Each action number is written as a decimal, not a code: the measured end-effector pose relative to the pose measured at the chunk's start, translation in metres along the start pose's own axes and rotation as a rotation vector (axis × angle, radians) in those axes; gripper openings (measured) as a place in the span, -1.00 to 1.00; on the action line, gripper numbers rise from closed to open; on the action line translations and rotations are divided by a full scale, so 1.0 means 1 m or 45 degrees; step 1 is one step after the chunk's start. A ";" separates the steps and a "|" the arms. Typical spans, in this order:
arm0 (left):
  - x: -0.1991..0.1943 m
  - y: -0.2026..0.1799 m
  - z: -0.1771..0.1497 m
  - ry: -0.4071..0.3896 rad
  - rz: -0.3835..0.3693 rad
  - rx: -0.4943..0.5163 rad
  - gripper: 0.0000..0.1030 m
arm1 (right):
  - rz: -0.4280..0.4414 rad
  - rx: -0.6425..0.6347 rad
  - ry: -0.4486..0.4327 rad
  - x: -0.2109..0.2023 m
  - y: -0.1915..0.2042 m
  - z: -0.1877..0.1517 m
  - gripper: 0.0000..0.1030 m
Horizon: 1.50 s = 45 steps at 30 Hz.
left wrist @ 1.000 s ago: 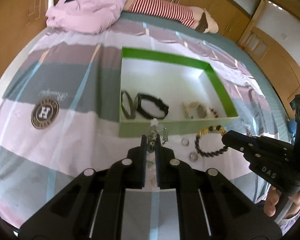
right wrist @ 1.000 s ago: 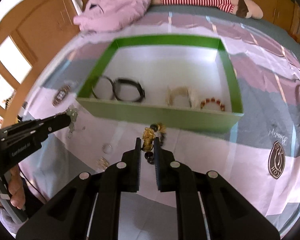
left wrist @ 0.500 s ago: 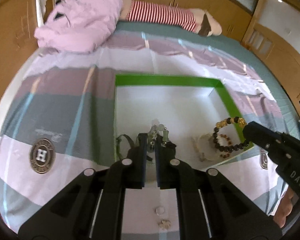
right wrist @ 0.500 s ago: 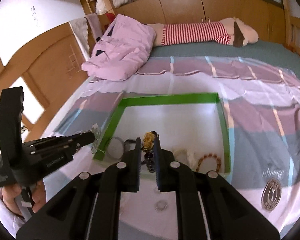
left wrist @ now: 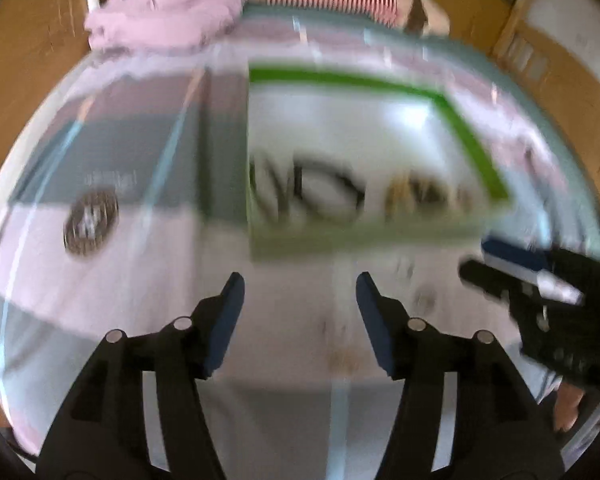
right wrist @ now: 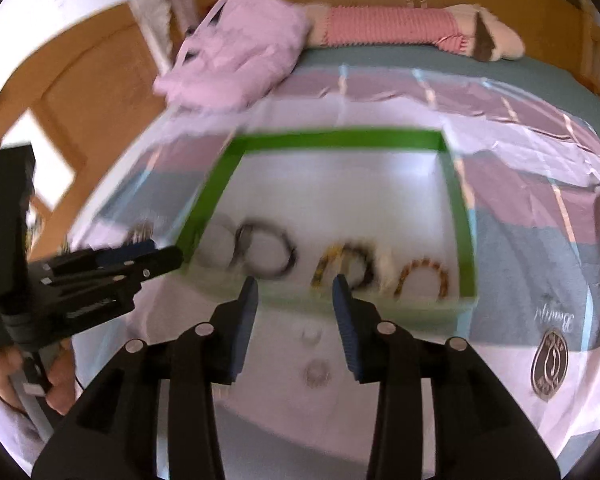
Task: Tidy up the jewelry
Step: 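Carry the charms with the left tool into the green box while the right drops the bracelet there, then move the left tool to the silver flower brooch while the right approaches the rhinestone bracelet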
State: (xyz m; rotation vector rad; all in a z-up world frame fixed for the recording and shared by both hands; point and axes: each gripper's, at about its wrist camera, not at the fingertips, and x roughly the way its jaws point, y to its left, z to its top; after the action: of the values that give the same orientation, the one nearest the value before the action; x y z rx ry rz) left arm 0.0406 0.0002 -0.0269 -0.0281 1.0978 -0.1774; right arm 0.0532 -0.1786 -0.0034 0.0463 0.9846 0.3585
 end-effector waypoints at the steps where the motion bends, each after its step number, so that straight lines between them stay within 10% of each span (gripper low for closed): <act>1: 0.008 -0.003 -0.009 0.044 0.023 0.014 0.12 | -0.011 -0.034 0.053 0.010 0.004 -0.009 -0.24; 12: 0.034 -0.027 -0.041 0.125 0.074 0.105 0.27 | -0.165 0.031 0.256 0.052 -0.019 -0.039 -0.23; 17: 0.035 -0.004 -0.036 0.134 0.149 0.033 -0.18 | -0.182 -0.018 0.291 0.066 -0.009 -0.041 -0.24; 27: 0.018 0.036 -0.024 0.128 -0.038 -0.168 -0.11 | -0.198 -0.140 0.293 0.078 0.012 -0.050 -0.46; 39: 0.024 -0.015 -0.041 0.194 -0.017 0.073 0.06 | -0.195 -0.107 0.302 0.080 0.009 -0.046 -0.62; 45: 0.037 -0.006 -0.044 0.221 0.028 0.045 -0.40 | -0.213 -0.134 0.287 0.079 0.014 -0.050 -0.61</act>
State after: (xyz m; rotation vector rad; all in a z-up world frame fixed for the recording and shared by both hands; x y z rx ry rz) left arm 0.0170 -0.0086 -0.0787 0.0317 1.2672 -0.1824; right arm 0.0477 -0.1468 -0.0926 -0.1743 1.1821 0.2644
